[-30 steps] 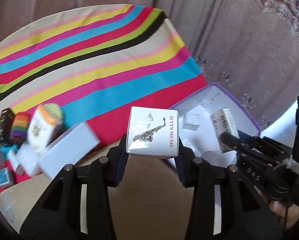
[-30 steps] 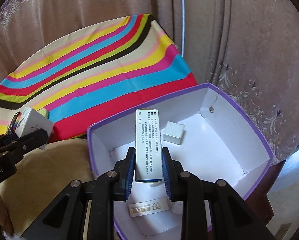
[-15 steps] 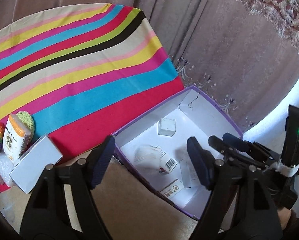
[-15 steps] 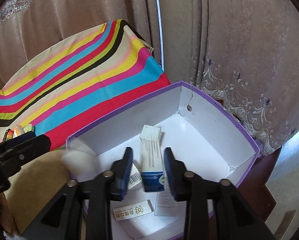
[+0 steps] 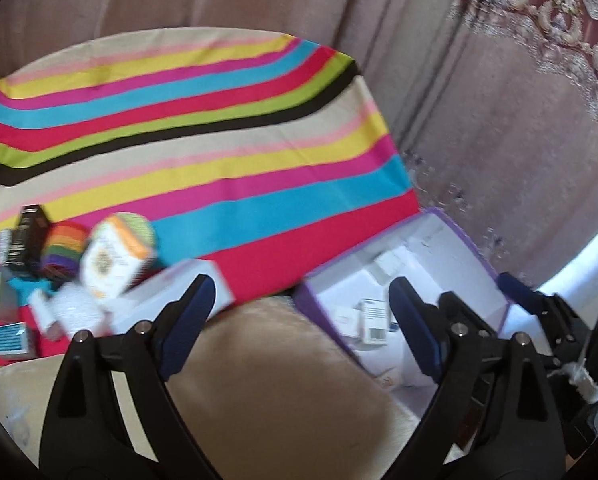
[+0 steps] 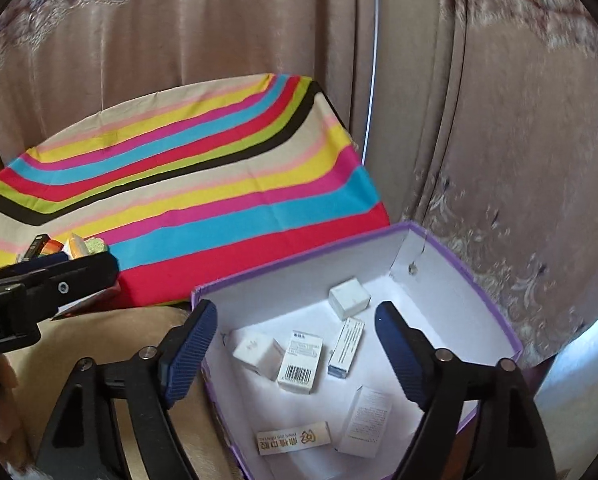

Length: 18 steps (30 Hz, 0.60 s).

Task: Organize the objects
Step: 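Move both open grippers back over the cloth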

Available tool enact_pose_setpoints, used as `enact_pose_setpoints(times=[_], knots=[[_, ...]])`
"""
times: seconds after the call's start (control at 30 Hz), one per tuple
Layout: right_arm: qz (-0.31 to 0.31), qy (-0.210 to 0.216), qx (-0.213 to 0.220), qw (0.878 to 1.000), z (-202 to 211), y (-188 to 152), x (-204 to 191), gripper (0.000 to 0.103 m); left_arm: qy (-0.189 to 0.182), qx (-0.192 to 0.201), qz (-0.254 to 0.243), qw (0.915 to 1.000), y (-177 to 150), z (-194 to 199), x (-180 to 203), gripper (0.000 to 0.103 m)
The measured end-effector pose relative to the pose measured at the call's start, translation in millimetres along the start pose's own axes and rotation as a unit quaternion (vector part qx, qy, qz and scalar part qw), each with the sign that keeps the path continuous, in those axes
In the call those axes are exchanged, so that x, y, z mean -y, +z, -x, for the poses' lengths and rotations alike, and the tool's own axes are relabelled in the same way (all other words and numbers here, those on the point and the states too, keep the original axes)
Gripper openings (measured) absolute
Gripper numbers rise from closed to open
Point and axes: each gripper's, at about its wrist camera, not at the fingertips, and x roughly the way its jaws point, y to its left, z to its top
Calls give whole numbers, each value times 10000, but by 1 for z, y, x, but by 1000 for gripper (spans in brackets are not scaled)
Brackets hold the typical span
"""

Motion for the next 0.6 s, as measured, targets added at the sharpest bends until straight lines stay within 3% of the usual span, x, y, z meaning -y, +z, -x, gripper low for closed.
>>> enact_pose_setpoints(times=[0.17, 0.33, 0.43, 0.6], knots=[[244, -248, 137, 9993, 6, 6, -20, 88, 432, 376, 469, 9973, -5, 22, -29, 92], [588, -290, 327, 9973, 13, 9, -44, 89, 687, 490, 338, 9959, -14, 41, -55, 93], [710, -261, 460, 9961, 18, 11, -57, 89, 652, 396, 510, 9958, -21, 52, -83, 93], [592, 784, 134, 9951, 12, 14, -69, 89, 803, 249, 1180, 9895, -37, 68, -136, 93]])
